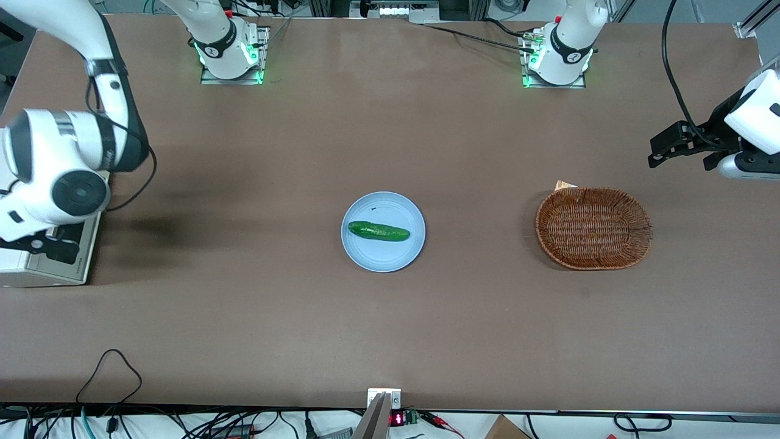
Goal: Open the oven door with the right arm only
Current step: 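Lower the right gripper onto the toaster oven door handle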
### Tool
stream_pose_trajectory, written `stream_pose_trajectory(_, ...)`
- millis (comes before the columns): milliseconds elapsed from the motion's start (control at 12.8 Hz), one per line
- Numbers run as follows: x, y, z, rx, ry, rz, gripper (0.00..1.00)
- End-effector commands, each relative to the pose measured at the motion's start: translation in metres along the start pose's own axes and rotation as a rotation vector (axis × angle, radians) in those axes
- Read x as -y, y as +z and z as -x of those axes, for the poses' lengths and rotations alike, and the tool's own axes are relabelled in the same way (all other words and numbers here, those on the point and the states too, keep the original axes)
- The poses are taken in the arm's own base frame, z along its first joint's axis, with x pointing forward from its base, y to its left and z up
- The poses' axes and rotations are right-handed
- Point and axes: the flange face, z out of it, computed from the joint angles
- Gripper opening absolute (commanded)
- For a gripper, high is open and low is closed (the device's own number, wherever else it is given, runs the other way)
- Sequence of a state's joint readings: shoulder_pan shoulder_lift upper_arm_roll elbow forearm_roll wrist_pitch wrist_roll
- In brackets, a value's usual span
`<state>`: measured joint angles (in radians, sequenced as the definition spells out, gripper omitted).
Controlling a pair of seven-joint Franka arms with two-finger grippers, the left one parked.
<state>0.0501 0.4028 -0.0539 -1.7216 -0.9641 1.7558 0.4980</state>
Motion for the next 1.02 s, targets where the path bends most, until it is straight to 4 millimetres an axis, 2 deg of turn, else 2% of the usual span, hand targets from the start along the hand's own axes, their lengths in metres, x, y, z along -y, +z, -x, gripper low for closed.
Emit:
stream_pose_trajectory(0,0.026,0.023,-0.006,-0.021,0.109,0.070,0.02)
stream_pose_trajectory(157,0.044,0.038,0.001,-0.048,0.095,0.088,0.02)
stream_pose_trajectory(314,0.038,0.053,0.002,-0.052,0.095,0.074,0.03)
stream_pose_trajectory(471,0.049,0.060,0.010,-0.040,0.064,0.080,0.03)
stream_pose_trajectory(941,0.050,0.068,0.013,-0.055,0.032,0.121,0.03)
